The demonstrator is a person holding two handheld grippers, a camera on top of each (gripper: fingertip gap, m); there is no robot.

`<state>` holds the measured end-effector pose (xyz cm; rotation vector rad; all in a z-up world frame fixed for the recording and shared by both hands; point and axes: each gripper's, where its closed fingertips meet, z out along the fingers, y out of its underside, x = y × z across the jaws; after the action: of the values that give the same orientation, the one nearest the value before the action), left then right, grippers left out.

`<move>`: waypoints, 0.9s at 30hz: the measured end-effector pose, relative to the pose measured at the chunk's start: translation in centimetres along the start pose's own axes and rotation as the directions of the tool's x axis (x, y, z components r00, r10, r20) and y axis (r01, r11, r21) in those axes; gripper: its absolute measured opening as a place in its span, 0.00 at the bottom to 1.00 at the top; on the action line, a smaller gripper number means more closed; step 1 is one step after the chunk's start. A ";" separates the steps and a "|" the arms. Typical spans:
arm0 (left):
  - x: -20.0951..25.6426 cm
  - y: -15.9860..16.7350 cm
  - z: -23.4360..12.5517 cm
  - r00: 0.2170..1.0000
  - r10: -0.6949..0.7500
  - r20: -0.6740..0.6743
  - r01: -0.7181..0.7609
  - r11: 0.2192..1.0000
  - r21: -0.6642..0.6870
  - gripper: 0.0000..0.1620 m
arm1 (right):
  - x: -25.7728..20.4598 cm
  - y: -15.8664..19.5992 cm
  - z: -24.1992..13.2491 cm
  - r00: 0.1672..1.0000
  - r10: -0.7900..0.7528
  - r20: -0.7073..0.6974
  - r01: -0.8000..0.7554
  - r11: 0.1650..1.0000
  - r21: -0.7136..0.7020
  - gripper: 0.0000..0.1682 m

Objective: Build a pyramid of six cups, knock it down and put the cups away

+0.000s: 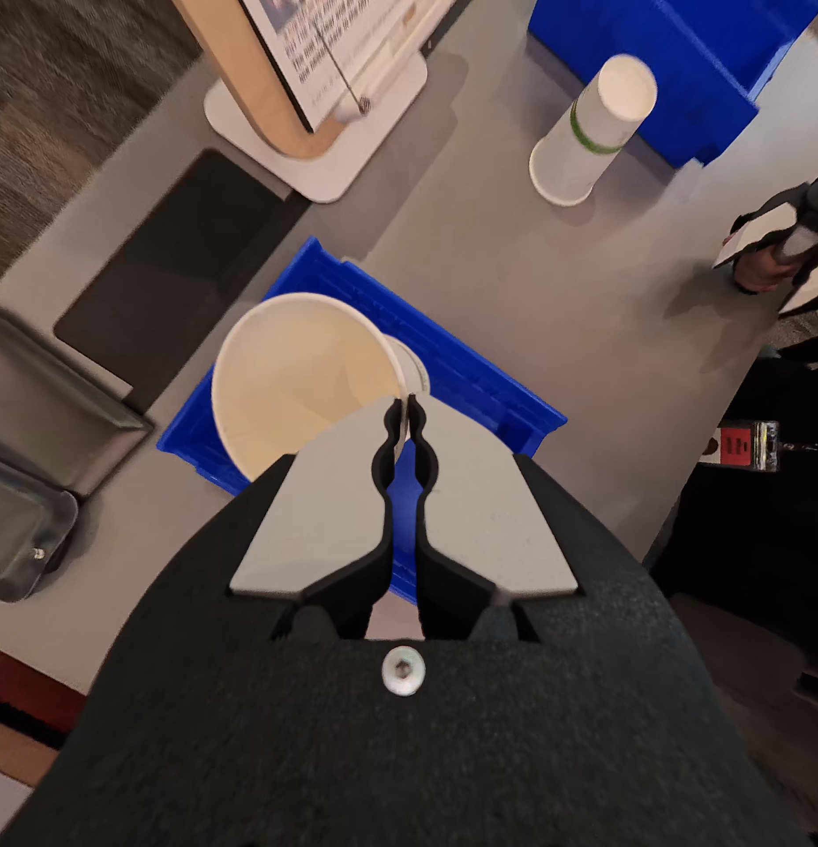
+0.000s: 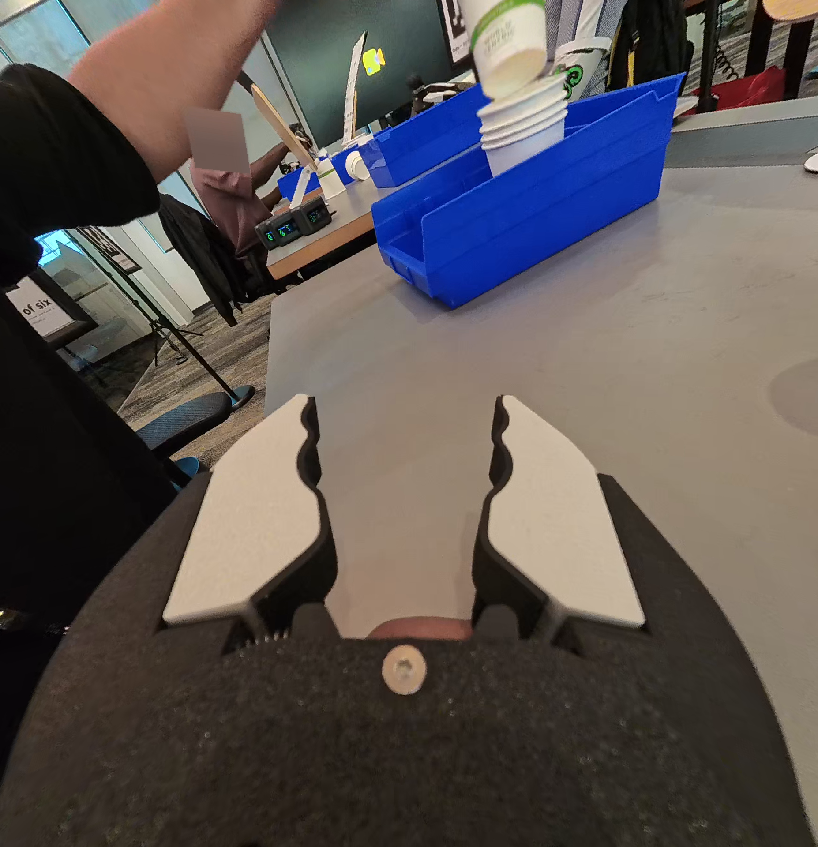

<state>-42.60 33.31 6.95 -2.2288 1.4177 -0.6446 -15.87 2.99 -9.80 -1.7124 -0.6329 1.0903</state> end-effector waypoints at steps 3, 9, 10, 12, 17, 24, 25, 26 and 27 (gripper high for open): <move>0.5 -1.5 -2.4 1.000 0.012 -0.001 -0.012 0.997 0.074 0.01 | -0.1 0.1 0.0 1.000 -0.003 0.000 0.003 1.000 -0.003 0.43; 5.3 -3.9 -3.9 0.990 0.062 -0.129 -0.021 0.954 0.298 0.02 | 1.3 -1.4 0.8 0.999 0.029 -0.046 -0.026 0.997 0.078 0.43; 7.3 -4.5 -3.7 0.982 0.103 -0.159 -0.041 0.935 0.351 0.02 | 1.8 -2.6 1.4 0.997 0.052 -0.052 -0.045 0.990 0.133 0.44; 11.6 -5.5 -2.5 0.962 0.193 -0.193 -0.094 0.898 0.429 0.01 | 2.3 -5.6 3.0 0.993 0.122 -0.012 -0.114 0.958 0.264 0.48; 20.7 -8.4 1.3 0.899 0.360 -0.250 -0.179 0.823 0.539 0.01 | 0.3 -11.2 7.2 0.923 0.226 0.312 -0.349 0.834 0.427 0.59; 26.2 -9.6 6.2 0.844 0.424 -0.328 -0.190 0.809 0.557 0.01 | -0.3 -16.0 5.9 0.913 0.185 0.365 -0.382 0.702 0.600 0.60; 26.7 -9.5 6.7 0.835 0.428 -0.345 -0.182 0.807 0.562 0.01 | 0.2 -16.1 5.6 0.919 0.194 0.342 -0.375 0.694 0.615 0.60; 27.2 -9.4 7.0 0.825 0.430 -0.366 -0.168 0.806 0.567 0.01 | 0.6 -16.1 5.3 0.921 0.200 0.333 -0.374 0.692 0.617 0.60; 27.6 -9.3 7.4 0.821 0.429 -0.378 -0.157 0.805 0.572 0.01 | 1.0 -15.9 5.1 0.920 0.207 0.331 -0.377 0.694 0.614 0.59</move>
<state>-21.29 12.50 10.71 -1.4158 1.5433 -1.3664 -18.77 12.32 3.82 -1.0631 -0.0522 1.5424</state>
